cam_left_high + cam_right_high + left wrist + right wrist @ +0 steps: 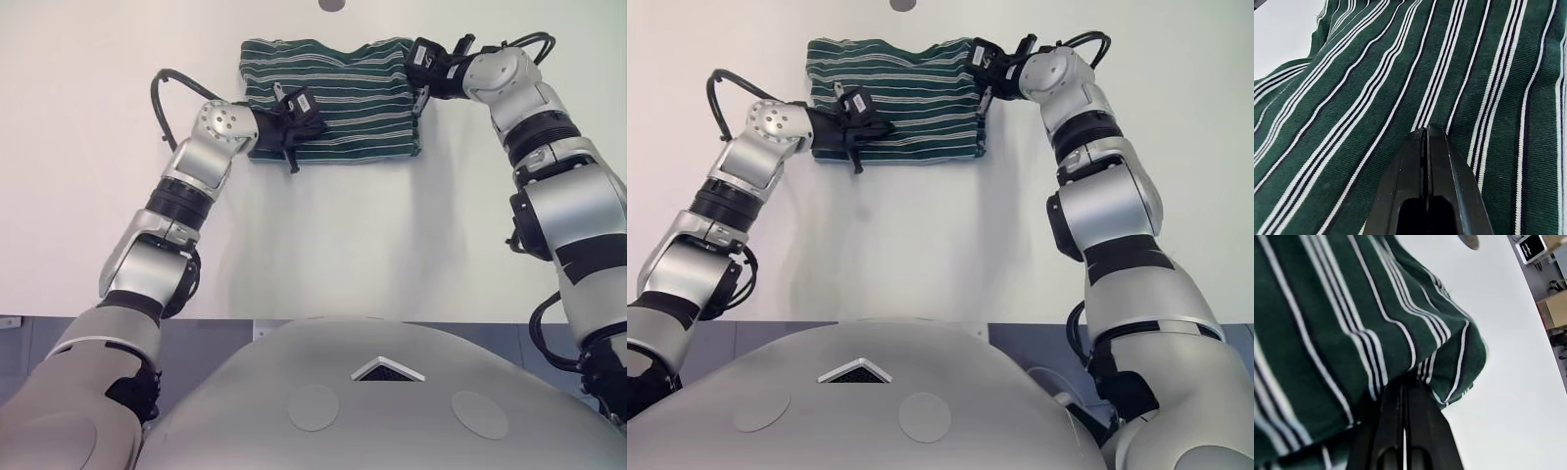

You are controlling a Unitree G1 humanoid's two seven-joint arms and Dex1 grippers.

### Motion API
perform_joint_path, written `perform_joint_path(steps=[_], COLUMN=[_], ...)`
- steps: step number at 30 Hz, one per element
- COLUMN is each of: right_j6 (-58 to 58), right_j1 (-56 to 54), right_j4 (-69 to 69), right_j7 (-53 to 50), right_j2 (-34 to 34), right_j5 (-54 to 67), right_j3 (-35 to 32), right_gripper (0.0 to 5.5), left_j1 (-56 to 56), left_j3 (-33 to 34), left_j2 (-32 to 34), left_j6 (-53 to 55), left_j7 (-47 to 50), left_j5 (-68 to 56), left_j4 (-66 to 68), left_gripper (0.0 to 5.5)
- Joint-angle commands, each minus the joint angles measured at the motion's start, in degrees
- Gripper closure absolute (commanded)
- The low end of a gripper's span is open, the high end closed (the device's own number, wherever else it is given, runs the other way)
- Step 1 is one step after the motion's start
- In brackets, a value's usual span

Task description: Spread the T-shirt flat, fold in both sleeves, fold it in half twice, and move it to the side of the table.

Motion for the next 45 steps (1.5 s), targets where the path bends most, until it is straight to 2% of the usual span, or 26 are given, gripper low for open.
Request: perform_joint_path(steps=[1, 3, 5, 8, 9, 12, 13, 16, 19, 21, 25, 33, 41, 43, 45], right_j6=[-0.84, 9.34, 21.16, 28.5, 29.34, 35.19, 32.35, 16.2, 7.43, 2.59, -5.93, -16.84, -18.21, -17.14, -13.87], right_j1=[10.85, 16.38, 18.88, 20.36, 20.67, 23.43, 24.5, 28.68, 33.93, 35.18, 34.35, 28.96, 26.12, 26.35, 27.3], right_j4=[-10.85, -32.01, -49.34, -59.63, -60.22, -67.66, -68.37, -65.52, -62.3, -60.26, -55.0, -41.25, -35.09, -35.3, -37.76], right_j7=[26.32, 41.03, 45.45, 40.2, 36.47, 31.06, 28.65, 24.14, 22.03, 17.46, 9.04, 0.81, -0.95, -0.13, 3.51], right_j2=[-5.61, -7.08, -7.02, -5.41, -5.34, -8.32, -10.08, -15.84, -16.69, -15.2, -10.91, -7.7, -4.86, -4.17, -4.09], right_j5=[-0.71, 12.98, 24.23, 27.65, 26.71, 29.57, 28.12, 19.4, 16.31, 13.62, 7.84, -4.0, -4.71, -3.43, 0.39], right_j3=[6.46, 4.7, 3.68, 0.18, -1.88, -9.27, -11.7, -11.65, -10.45, -10.34, -8.16, -1.62, 0.49, 0.03, -1.09], right_gripper=[5.49, 5.49, 5.49, 5.49, 5.49, 4.88, 4.66, 4.07, 3.48, 3.27, 3.27, 3.27, 5.01, 5.47, 5.5], left_j1=[-4.48, -13.22, -19.02, -21.15, -20.28, -15.94, -12.36, -0.07, 9.22, 12.81, 18.91, 19.79, 16.69, 15.68, 17.08], left_j3=[-6.78, -10.71, -11.65, -10.89, -8.05, 1.96, 4.19, 8.28, 9.96, 10.29, 10.06, 8.89, 3.65, 2.51, 2.75], left_j2=[6.66, 6.63, 3.97, 0.72, 0.26, 2.45, 6.69, 18.43, 23.9, 24.7, 23.05, 21.63, 19.18, 17.94, 17.1], left_j6=[-6.84, -13.08, -16.93, -22.79, -24.47, -29.65, -33.14, -42.04, -44.01, -43.58, -43.39, -45.28, -48.9, -48.8, -44.63], left_j7=[1.32, 7.48, 13.71, 18.24, 17.43, 10.16, 8.68, 6.74, 7.46, 8.02, 12.75, 15.61, 16.55, 16.33, 10.89], left_j5=[14.2, 21.63, 24.36, 24.87, 22.04, 11.37, 9.59, 9.2, 11.44, 12.95, 18.22, 21.89, 29.17, 29.52, 23.27], left_j4=[15.82, 26.65, 32.4, 36.39, 36.34, 32.1, 27.94, 14.23, 1.7, -3.34, -6.06, -3.92, -1.64, -0.65, -2.01], left_gripper=[5.47, 5.47, 5.47, 5.47, 5.47, 5.5, 5.31, 4.81, 4.29, 4.23, 4.23, 4.23, 4.23, 4.62, 5.0])
